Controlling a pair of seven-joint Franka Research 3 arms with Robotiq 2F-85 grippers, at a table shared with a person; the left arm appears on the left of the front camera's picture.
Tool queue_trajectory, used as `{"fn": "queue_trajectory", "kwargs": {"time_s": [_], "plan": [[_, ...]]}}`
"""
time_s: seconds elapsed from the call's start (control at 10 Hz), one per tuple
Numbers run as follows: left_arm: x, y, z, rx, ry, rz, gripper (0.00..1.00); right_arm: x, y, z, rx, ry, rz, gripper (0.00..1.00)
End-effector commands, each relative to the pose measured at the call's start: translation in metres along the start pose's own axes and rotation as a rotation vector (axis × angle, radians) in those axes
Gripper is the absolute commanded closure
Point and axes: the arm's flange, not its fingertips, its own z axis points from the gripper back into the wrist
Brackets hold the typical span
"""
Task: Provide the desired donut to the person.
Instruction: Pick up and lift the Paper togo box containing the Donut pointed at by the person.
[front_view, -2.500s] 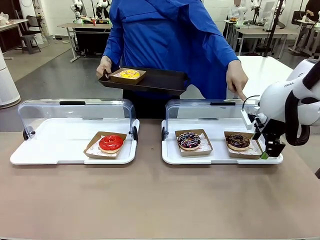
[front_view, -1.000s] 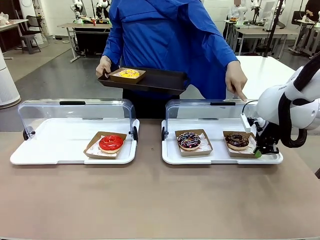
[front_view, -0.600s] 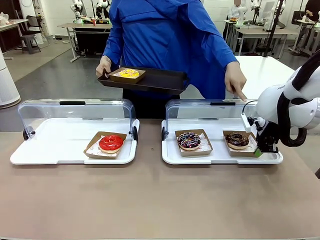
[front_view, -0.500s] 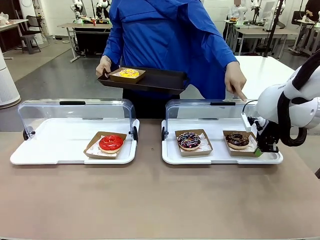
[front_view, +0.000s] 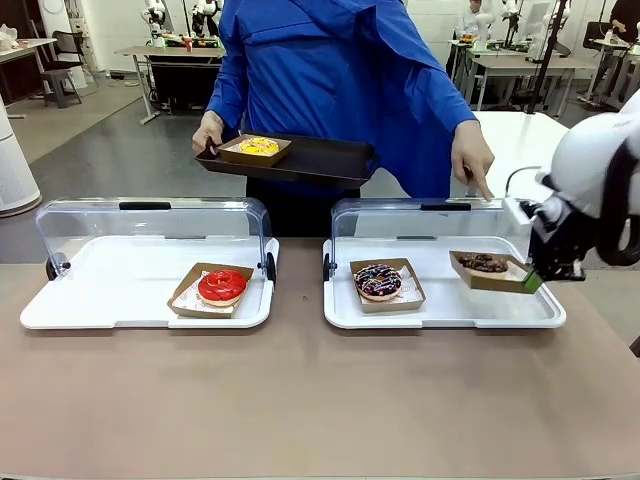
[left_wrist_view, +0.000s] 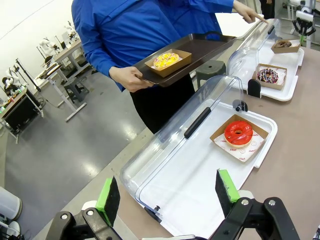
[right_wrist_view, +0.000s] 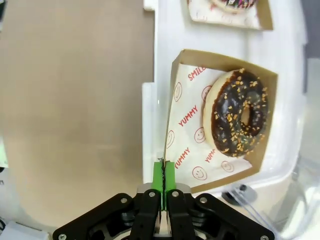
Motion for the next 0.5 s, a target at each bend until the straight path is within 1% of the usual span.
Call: {"fn": "queue_trajectory", "kwargs": {"time_s": [0.0, 0.1, 0.2, 0.4], "plan": [[0.000, 0.000, 0.000, 0.010, 0.007, 0.007, 0.00, 0.007, 0.035, 0.047, -0.046, -0.049, 0.071, 1.00], [0.000, 0.000, 0.000, 0.010, 0.007, 0.007, 0.00, 0.017, 0.056, 0.080, -0.092, -0.038, 0.107, 1.00], [0.000, 0.000, 0.000, 0.010, 0.007, 0.007, 0.00, 0.027, 0.072, 0.109, -0.113, -0.020, 0.121, 1.00], [0.000, 0.000, 0.000, 0.010, 0.007, 0.007, 0.00, 0.048, 0.095, 0.155, -0.182, 0.012, 0.127, 1.00]]}}
